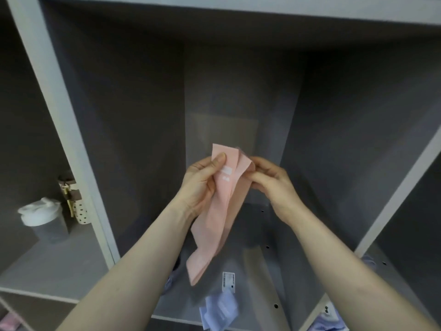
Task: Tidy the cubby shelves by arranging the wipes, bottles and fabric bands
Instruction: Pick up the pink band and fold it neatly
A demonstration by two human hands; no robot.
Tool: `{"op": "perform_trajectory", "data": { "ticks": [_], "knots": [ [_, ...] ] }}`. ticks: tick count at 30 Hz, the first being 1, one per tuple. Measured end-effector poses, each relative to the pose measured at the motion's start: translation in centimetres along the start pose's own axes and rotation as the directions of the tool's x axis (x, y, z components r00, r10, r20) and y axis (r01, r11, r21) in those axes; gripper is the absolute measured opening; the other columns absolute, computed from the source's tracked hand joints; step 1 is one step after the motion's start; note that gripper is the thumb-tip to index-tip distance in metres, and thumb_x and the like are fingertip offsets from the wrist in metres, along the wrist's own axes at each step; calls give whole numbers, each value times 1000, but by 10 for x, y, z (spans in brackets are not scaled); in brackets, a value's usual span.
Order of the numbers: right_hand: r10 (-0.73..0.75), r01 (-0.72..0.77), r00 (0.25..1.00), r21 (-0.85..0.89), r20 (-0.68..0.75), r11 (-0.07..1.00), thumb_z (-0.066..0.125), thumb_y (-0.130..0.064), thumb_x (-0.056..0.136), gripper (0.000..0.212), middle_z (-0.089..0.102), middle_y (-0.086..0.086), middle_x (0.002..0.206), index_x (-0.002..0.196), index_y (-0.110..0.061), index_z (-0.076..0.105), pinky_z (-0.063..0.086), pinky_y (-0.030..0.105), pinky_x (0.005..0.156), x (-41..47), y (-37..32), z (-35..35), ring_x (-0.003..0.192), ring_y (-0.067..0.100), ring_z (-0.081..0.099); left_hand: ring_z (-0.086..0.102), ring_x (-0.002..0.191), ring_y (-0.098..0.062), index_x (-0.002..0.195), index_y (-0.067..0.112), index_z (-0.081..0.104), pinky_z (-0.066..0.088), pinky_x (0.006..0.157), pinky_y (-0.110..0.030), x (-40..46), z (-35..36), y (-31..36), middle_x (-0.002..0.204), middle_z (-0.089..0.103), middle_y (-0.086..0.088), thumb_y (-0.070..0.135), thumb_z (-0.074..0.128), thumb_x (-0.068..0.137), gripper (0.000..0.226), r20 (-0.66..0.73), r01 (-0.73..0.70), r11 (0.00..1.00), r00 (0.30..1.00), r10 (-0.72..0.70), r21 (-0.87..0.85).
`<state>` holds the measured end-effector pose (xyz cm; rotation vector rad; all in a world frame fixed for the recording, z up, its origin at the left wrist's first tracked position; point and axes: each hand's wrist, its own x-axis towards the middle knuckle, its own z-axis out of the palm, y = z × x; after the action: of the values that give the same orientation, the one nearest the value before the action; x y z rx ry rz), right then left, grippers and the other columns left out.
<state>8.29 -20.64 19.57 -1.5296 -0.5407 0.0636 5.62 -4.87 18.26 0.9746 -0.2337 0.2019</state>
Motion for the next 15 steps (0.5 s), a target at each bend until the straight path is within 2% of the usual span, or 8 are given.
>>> {"op": "perform_trajectory", "data": {
  "ticks": [2, 4, 6, 9, 12, 15],
  "knots": [
    [40, -43, 999, 89, 33, 995, 57, -22, 80, 24, 75, -2, 93, 98, -22, 72, 55, 30, 84, -2, -4, 2, 94, 17, 69, 70, 79, -20, 95, -1, 70, 58, 78, -29, -2, 2, -2, 84, 75, -10, 17, 61, 83, 23, -71, -2, 999, 997, 5, 42],
    [38, -38, 999, 41, -14, 998, 62, -30, 85, 28, 74, 0, 100, 110, -20, 69, 56, 32, 85, -2, -4, 7, 97, 17, 69, 69, 80, -22, 97, -2, 69, 56, 81, -33, -3, 4, -3, 85, 74, -10, 15, 60, 86, 22, -118, -15, 992, 993, 30, 126],
    [-5, 6, 995, 13, -104, 1000, 66, -24, 85, 28, 74, 3, 102, 112, -16, 68, 56, 35, 87, -2, -2, 14, 97, 17, 70, 68, 83, -24, 96, -2, 71, 55, 83, -35, -5, 4, -2, 86, 74, -12, 16, 63, 85, 22, -140, -40, 974, 988, 72, 224],
    [-7, 14, 982, 38, -189, 999, 61, -18, 88, 15, 74, 5, 93, 100, -17, 70, 58, 38, 82, 1, -1, 20, 92, 24, 70, 67, 84, -25, 93, 3, 72, 54, 85, -38, -7, 3, 3, 86, 73, -11, 18, 69, 79, 21, -174, -51, 959, 979, 103, 279],
    [86, -65, 976, 107, -202, 992, 61, -26, 88, 14, 73, 4, 90, 96, -19, 70, 59, 28, 72, 5, -4, 19, 87, 23, 70, 68, 77, -20, 89, 5, 69, 56, 78, -35, -7, 2, 9, 82, 72, -7, 17, 72, 74, 19, -207, -43, 962, 973, 101, 270],
    [162, -142, 977, 148, -140, 979, 62, -32, 86, 30, 73, 10, 99, 107, -11, 69, 56, 35, 83, 9, -5, 17, 94, 26, 69, 68, 71, -16, 87, 5, 69, 56, 66, -27, -8, 5, 13, 78, 71, -5, 15, 68, 82, 12, -200, -14, 963, 977, 70, 269]
  ]
}}
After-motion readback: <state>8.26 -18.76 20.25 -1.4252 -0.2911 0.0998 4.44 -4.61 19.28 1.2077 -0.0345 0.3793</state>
